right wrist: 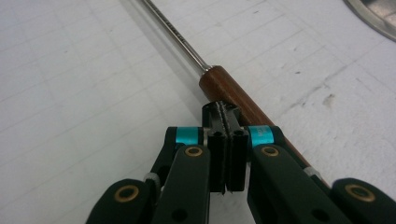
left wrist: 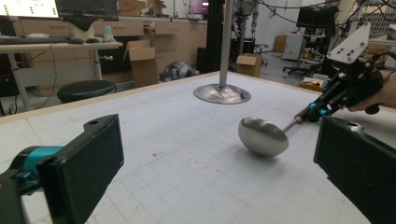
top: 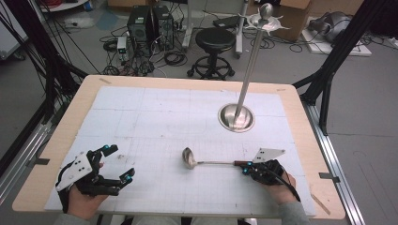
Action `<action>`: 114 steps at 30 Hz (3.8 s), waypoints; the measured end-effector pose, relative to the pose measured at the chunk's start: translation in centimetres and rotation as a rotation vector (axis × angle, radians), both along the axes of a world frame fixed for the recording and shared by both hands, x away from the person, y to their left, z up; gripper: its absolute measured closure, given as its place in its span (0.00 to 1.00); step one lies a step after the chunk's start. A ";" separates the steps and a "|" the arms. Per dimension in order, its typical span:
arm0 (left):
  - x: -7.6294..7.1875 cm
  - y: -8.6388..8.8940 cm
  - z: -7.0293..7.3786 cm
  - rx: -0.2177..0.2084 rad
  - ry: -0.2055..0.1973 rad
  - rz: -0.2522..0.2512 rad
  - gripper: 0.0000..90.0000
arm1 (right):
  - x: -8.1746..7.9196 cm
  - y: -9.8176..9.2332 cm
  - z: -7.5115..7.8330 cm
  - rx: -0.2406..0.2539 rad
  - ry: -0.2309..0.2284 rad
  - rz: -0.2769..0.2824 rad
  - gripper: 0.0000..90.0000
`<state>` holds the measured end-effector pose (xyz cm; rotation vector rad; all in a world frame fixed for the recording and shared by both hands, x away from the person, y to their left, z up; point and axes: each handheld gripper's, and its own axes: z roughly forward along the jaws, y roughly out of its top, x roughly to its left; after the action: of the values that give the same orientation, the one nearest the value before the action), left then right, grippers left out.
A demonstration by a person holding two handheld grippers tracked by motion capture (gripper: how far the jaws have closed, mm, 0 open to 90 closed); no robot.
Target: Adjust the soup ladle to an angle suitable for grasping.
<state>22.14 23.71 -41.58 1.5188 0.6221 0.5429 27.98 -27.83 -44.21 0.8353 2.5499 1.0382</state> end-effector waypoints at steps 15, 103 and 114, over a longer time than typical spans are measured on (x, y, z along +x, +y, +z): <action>-0.4 0.4 0.0 -0.008 0.002 0.019 0.02 | 2.5 -0.3 -0.2 0.013 -0.018 -0.042 1.00; 0.2 0.1 0.1 -0.033 -0.001 0.015 0.02 | -1.6 8.6 -0.1 0.057 0.084 0.156 1.00; 0.4 0.0 0.1 -0.041 -0.002 0.001 0.02 | -3.6 6.8 0.2 0.008 0.075 0.195 1.00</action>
<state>22.57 23.72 -41.43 1.4795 0.6289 0.5295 24.42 -21.05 -43.96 0.6484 2.7367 1.0916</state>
